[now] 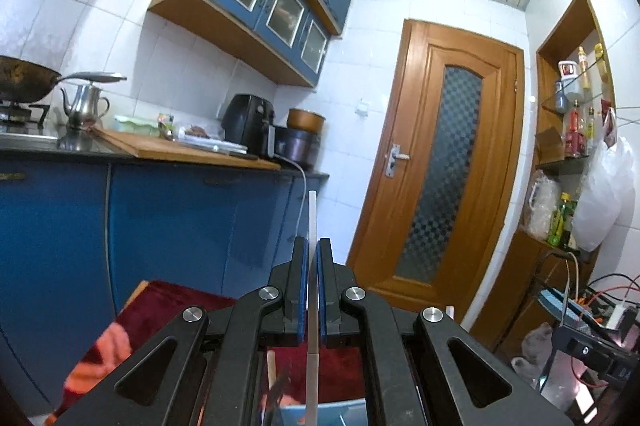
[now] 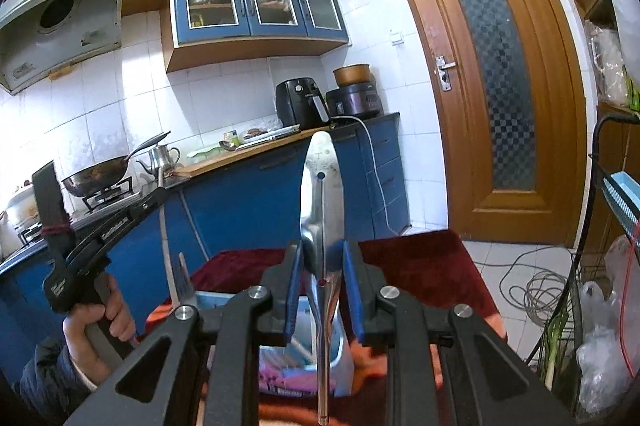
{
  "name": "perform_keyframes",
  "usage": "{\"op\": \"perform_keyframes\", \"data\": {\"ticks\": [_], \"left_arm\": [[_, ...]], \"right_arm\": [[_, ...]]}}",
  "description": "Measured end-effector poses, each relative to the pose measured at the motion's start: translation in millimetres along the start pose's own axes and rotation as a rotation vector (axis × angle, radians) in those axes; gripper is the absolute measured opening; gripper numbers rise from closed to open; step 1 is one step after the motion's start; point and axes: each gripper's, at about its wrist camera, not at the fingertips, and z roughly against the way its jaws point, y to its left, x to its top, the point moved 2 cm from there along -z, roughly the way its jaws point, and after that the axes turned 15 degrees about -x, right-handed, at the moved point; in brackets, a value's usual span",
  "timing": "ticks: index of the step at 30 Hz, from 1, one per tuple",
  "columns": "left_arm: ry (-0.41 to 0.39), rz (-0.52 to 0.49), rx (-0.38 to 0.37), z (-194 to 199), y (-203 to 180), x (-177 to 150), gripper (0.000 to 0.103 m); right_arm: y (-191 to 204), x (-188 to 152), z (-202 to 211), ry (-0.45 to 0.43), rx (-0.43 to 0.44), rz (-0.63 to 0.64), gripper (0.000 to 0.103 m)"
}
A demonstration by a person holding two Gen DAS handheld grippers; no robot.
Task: Organize utensils
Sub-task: 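Lower the chopstick into the caddy with the left tool while the right tool drops the server in, then withdraw both open tools from the caddy back over the spoon and chopstick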
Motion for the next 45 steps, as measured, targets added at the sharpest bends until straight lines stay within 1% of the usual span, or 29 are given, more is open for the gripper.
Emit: {"op": "perform_keyframes", "data": {"ticks": [2,5,10,15,21,25,26,27,28,29,31,32,37,40,43,45], "left_arm": [[-0.021,0.0,-0.005,-2,0,3,0.004],[-0.024,-0.016,-0.005,-3,-3,0,0.004],[-0.001,-0.036,0.005,-9,-4,-15,0.004],[0.022,-0.055,0.013,-13,-6,-28,0.004],[0.038,-0.088,0.014,-15,-12,-36,0.004],[0.072,-0.085,0.009,-18,-13,-40,0.004],[0.084,-0.08,0.006,-18,-13,-41,0.006],[0.092,-0.077,0.006,-17,-13,-42,0.008],[0.103,-0.073,0.005,-17,-13,-42,0.014],[0.112,-0.07,0.003,-16,-13,-42,0.023],[0.12,-0.062,0.002,-11,-14,-42,0.034],[0.122,-0.062,0.001,-8,-15,-41,0.035],[0.152,-0.086,0.004,7,-26,-37,0.035],[0.183,-0.097,-0.005,20,-35,-36,0.036],[0.21,-0.105,-0.011,34,-44,-38,0.036],[0.229,-0.102,-0.014,43,-49,-40,0.041]], "right_arm": [[2,5,-4,-0.016,-0.001,-0.006,0.023],[7,11,-12,-0.044,-0.013,0.006,0.023],[20,14,-25,-0.088,-0.046,0.04,0.023],[26,7,-38,-0.104,-0.056,0.058,0.023],[27,-2,-50,-0.076,-0.044,0.057,0.023],[30,-13,-59,-0.008,-0.013,0.071,0.024],[30,-15,-59,0.003,-0.007,0.068,0.026],[29,-17,-59,0.012,-0.003,0.066,0.03],[29,-19,-59,0.019,0.003,0.064,0.033],[29,-20,-57,0.022,0.01,0.06,0.034],[28,-19,-53,0.026,0.017,0.056,0.034],[28,-19,-51,0.021,0.016,0.053,0.034],[20,-17,-32,0.009,0.017,0.024,0.035],[17,-18,-19,0.009,0.01,0.014,0.035],[16,-21,-8,0.027,-0.009,0.011,0.036],[17,-24,0,0.049,-0.032,0.018,0.036]]}}
